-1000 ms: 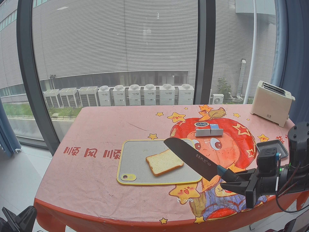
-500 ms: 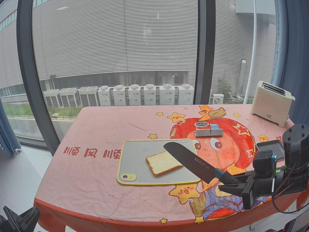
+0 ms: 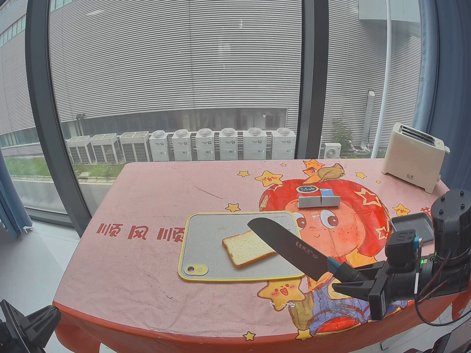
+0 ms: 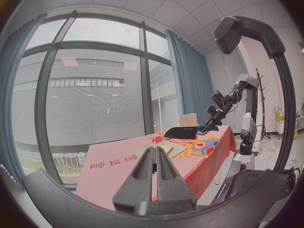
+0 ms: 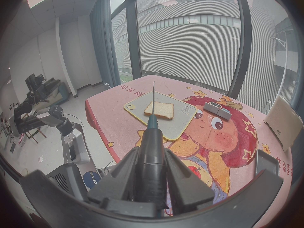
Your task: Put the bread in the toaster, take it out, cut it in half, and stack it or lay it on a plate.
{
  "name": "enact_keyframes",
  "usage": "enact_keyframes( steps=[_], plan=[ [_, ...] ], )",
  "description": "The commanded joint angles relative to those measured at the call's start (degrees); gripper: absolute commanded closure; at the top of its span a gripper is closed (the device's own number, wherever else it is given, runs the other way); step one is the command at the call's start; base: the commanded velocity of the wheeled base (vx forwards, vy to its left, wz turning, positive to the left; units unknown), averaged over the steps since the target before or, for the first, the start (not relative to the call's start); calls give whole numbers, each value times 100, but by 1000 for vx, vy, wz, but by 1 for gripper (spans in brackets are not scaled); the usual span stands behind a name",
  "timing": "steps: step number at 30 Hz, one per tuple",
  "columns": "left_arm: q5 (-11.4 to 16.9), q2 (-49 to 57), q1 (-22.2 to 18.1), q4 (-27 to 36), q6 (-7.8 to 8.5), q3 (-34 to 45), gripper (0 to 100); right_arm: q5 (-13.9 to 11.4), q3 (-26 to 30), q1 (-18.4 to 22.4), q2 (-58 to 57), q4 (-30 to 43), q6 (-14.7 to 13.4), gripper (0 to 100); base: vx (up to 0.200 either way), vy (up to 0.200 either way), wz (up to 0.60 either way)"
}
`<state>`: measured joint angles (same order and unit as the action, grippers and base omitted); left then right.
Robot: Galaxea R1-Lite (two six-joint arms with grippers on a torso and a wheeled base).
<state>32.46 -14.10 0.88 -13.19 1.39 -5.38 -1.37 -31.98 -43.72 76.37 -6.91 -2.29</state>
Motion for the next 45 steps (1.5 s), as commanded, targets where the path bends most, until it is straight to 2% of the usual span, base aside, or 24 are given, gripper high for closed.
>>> enact_keyframes(
  steps=[1,5,8,9,11,12,13,14,18,24,27,31,32,33,36,42,45],
  plan=[
    [243,-655,0,-307,10,-60,100,-13,-2,30,35,-3,-17,100,0,0,0],
    [366,-875,0,-351,-7,-289,100,-13,-2,39,62,-3,-26,100,0,0,0],
    [331,-1200,0,-333,-139,-508,100,-13,-2,3,62,-3,-26,100,0,0,0],
    [304,-1297,0,-333,-315,-596,100,-13,-2,-14,62,-3,-26,100,0,0,0],
    [322,-1358,-9,-316,-772,-614,100,-13,7,-32,62,-3,-26,100,0,0,0],
    [340,-1349,-9,-316,-860,-623,100,-13,7,-32,62,-3,-26,100,0,0,0],
    [287,-1367,-9,-316,-1088,-596,100,-13,7,-32,62,-3,-26,100,0,0,0],
    [243,-1349,-17,-289,-1115,-561,100,-13,7,-32,62,6,-26,100,0,0,0],
    [111,-1244,-17,-140,-1115,-535,100,-13,16,-41,35,6,-26,100,0,0,0],
    [181,-1235,35,352,-1141,-526,100,-13,7,-49,18,6,-8,100,0,0,0],
    [190,-1217,44,361,-1132,-543,100,-13,7,-49,-17,6,-8,100,0,0,0],
    [647,-1200,70,-158,-1097,-482,100,-13,7,-49,-8,6,-17,100,0,0,0],
    [647,-1200,70,-158,-1097,-482,100,-13,7,-49,-8,6,-17,100,0,0,0],
    [1069,-1182,62,-360,-1115,-473,100,-13,7,-49,35,6,-17,100,0,0,0],
    [1456,-1042,62,-333,-1141,-412,100,-4,-2,-49,44,-3,-26,100,0,0,0],
    [1737,-1112,35,-483,-1132,-579,100,-13,-2,-49,-17,-3,-17,100,0,0,0],
    [1658,-1384,0,-483,-1132,-816,100,-13,-2,-49,-17,6,-17,100,0,0,0]
  ],
)
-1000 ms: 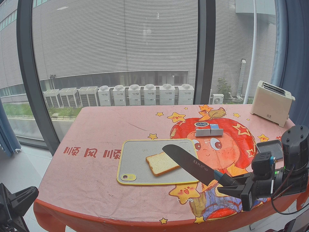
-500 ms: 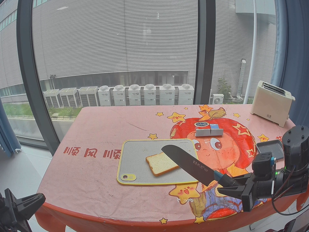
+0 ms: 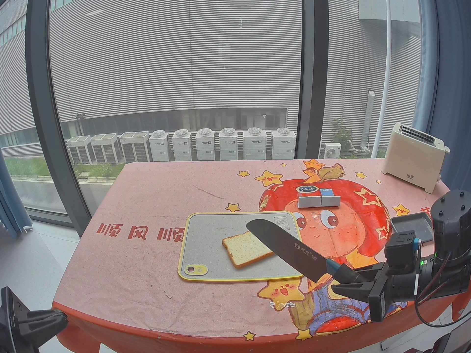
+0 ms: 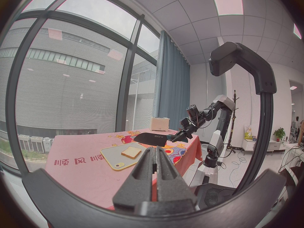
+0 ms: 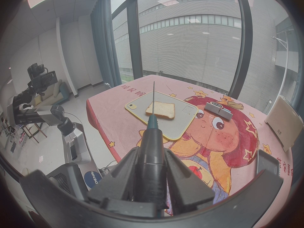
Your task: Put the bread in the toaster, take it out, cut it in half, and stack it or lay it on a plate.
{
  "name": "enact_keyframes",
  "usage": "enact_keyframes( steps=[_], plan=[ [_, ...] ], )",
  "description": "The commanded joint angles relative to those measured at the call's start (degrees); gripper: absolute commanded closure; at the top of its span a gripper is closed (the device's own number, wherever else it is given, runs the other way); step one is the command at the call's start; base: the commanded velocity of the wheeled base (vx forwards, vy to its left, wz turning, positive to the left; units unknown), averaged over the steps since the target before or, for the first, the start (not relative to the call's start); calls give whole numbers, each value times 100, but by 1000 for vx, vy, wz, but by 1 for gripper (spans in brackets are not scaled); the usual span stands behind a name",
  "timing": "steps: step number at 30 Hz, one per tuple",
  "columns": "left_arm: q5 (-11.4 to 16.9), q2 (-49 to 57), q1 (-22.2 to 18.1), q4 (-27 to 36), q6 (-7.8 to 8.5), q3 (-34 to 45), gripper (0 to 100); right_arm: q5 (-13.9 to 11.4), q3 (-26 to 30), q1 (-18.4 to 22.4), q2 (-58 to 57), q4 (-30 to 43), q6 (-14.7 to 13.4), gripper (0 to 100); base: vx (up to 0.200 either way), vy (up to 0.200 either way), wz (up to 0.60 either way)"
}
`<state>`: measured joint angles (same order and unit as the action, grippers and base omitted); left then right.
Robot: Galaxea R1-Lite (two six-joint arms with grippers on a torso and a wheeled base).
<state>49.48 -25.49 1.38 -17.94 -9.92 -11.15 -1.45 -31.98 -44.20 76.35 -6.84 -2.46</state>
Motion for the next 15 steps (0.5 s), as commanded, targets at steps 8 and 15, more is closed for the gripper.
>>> enact_keyframes(
  steps=[8,15],
  plan=[
    [35,-782,-15,1,-783,-563,100,-4,-2,-9,3,-2,27,100,0,0,0],
    [53,-1441,-41,19,-871,-774,100,-13,-2,-9,20,-10,27,100,0,0,0]
  ],
)
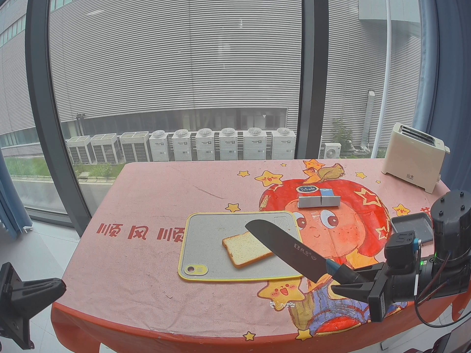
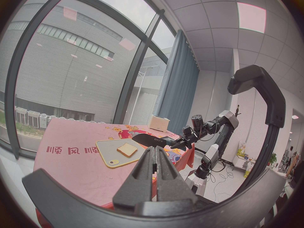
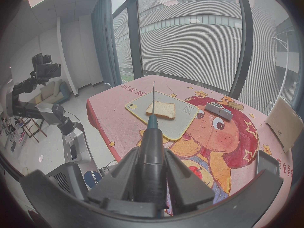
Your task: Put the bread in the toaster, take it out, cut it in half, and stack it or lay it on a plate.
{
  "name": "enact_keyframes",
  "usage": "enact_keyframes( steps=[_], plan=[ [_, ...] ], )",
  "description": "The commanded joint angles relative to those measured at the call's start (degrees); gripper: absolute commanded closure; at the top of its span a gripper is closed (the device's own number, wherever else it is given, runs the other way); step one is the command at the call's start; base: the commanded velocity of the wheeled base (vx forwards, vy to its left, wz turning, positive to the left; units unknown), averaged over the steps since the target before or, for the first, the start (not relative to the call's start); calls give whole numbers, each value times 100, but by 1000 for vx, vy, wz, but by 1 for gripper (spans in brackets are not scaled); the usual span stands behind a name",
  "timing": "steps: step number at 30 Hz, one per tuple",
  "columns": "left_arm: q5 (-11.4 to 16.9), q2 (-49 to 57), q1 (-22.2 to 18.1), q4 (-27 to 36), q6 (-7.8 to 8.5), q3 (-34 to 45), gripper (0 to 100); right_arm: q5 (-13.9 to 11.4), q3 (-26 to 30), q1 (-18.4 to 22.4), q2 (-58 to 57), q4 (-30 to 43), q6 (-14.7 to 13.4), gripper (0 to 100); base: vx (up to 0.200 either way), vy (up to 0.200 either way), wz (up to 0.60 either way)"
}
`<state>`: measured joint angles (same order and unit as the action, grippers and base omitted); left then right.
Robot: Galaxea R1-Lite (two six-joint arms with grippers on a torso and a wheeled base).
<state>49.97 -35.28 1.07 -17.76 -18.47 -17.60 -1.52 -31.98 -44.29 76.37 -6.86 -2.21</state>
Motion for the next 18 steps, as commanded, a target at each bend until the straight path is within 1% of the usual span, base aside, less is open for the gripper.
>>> enact_keyframes(
  steps=[1,2,3,5,7,8,10,11,12,16,17,18],
  plan=[
    [-14,-594,-19,-8,-16,-164,100,-6,-2,-10,18,-8,10,100,0,0,0],
    [-5,-638,-19,-8,1,-173,100,-6,-2,-27,18,-8,10,100,0,0,0],
    [-5,-682,7,-17,54,-173,100,-6,-2,-45,9,-8,1,100,0,0,0],
    [39,-796,25,-26,212,-200,100,-6,-10,-54,9,-8,1,100,0,0,0],
    [30,-805,25,-26,230,-200,100,-6,-10,-54,9,-8,1,100,0,0,0],
    [-84,-1051,-46,-34,388,-419,100,-6,-10,-54,-8,-8,1,100,0,0,0],
    [-154,-1157,-72,-43,441,-455,100,-6,-10,-54,-8,-8,1,100,0,0,0],
    [-268,-1297,-81,-122,687,-472,100,-6,-10,-54,-17,-8,1,100,0,0,0],
    [-268,-1368,-81,-193,819,-472,100,-6,-10,-54,-17,-8,1,100,0,0,0],
    [-321,-1666,-98,-509,906,-516,100,-6,-10,-80,-8,-8,1,100,0,0,0],
    [-321,-1684,-98,-509,906,-516,100,-6,-19,-89,-8,-8,1,100,0,0,0],
    [-383,-1860,-116,-632,906,-534,100,-6,-19,-133,0,-8,1,100,0,0,0]
  ],
)
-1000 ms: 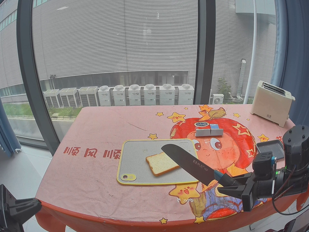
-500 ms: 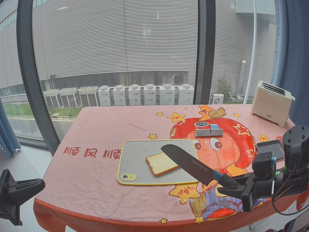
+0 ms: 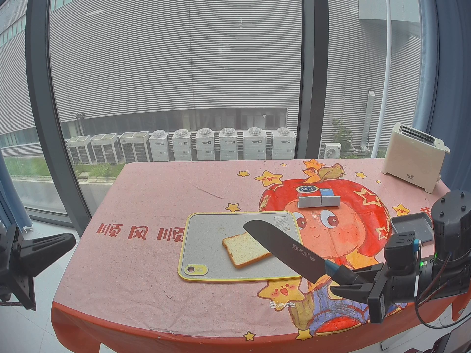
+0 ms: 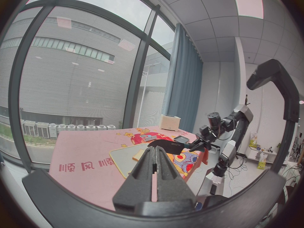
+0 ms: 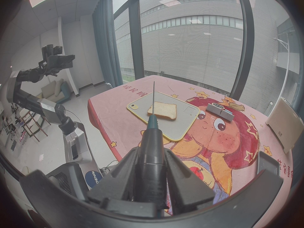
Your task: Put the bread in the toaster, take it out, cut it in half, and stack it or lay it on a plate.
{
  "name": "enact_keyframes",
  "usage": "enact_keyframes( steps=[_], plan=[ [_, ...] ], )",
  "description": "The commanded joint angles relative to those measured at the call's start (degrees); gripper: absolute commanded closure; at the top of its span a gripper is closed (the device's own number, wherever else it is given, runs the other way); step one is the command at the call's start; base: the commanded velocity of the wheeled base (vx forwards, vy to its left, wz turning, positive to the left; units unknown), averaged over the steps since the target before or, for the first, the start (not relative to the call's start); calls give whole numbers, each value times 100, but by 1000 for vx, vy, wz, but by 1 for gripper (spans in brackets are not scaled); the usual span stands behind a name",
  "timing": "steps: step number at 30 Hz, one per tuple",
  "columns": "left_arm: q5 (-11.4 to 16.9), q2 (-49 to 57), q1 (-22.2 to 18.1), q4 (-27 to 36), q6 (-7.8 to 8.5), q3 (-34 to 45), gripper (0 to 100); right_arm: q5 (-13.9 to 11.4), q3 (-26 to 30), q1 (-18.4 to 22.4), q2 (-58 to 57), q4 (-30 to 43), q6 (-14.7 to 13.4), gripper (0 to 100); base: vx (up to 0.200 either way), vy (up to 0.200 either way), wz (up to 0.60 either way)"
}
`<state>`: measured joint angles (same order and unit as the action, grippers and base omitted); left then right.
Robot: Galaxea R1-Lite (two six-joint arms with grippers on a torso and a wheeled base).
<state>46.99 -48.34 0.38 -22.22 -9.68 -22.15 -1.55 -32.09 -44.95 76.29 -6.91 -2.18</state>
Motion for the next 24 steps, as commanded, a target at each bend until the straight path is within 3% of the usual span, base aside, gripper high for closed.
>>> enact_keyframes(
  steps=[1,5,11,15,16,17,19,20,24],
  plan=[
    [-191,-624,-47,-239,36,-70,100,-3,-8,-76,26,-3,-10,100,0,0,0],
    [-569,-721,-20,-291,54,-132,100,5,-35,-76,53,-3,-10,100,0,0,0],
    [-613,-871,-11,-283,124,-510,100,76,-61,-111,44,-3,7,100,0,0,0],
    [-595,-1231,6,-283,528,-861,100,93,-105,-181,62,-3,-10,100,0,0,0],
    [-586,-1248,6,-283,537,-870,100,93,-105,-181,62,-3,-10,100,0,0,0],
    [-542,-1495,59,-283,669,-1098,100,111,-131,-181,88,-3,-19,100,0,0,0],
    [-577,-1697,147,-291,739,-1221,100,128,-158,-181,97,-3,-19,100,0,0,0],
    [-630,-1855,296,-300,854,-1257,100,137,-175,-190,106,-3,-28,100,0,0,0],
    [-630,-1837,410,-291,854,-1230,100,137,-131,-243,167,-3,-28,100,0,0,0]
  ],
)
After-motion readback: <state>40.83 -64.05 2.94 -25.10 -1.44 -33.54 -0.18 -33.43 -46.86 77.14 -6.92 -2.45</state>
